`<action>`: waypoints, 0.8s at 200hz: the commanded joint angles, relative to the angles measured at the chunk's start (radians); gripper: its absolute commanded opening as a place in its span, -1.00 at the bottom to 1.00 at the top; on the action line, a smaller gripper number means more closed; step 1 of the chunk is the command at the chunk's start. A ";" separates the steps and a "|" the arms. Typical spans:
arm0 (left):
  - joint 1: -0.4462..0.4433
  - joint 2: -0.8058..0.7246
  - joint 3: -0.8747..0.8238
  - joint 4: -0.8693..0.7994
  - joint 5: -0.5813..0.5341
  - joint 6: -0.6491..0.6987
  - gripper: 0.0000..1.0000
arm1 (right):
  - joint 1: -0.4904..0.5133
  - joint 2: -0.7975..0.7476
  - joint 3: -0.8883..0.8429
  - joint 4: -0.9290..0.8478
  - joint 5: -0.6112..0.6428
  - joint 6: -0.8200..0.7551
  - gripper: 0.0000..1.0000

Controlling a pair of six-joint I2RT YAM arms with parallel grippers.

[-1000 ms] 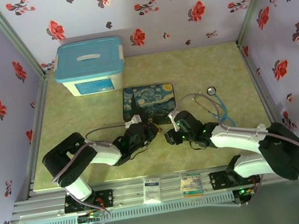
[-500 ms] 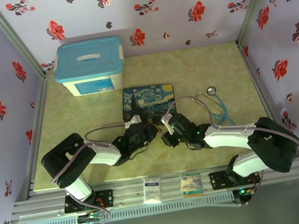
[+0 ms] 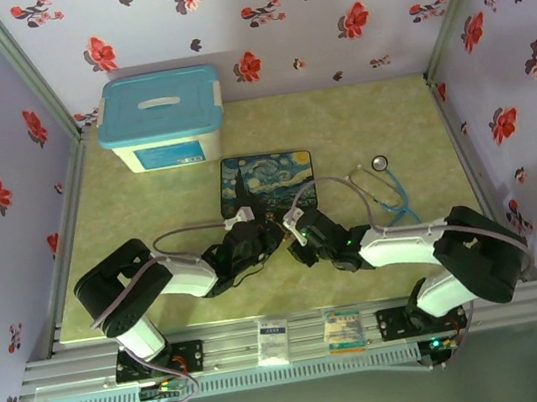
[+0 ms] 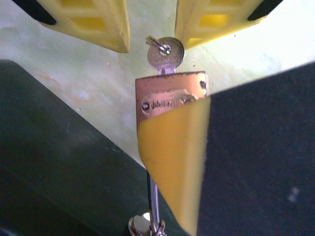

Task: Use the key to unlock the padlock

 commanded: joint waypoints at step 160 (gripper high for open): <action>-0.010 -0.018 0.021 0.037 0.020 -0.006 -1.00 | 0.037 0.020 -0.040 0.165 0.051 0.051 -0.51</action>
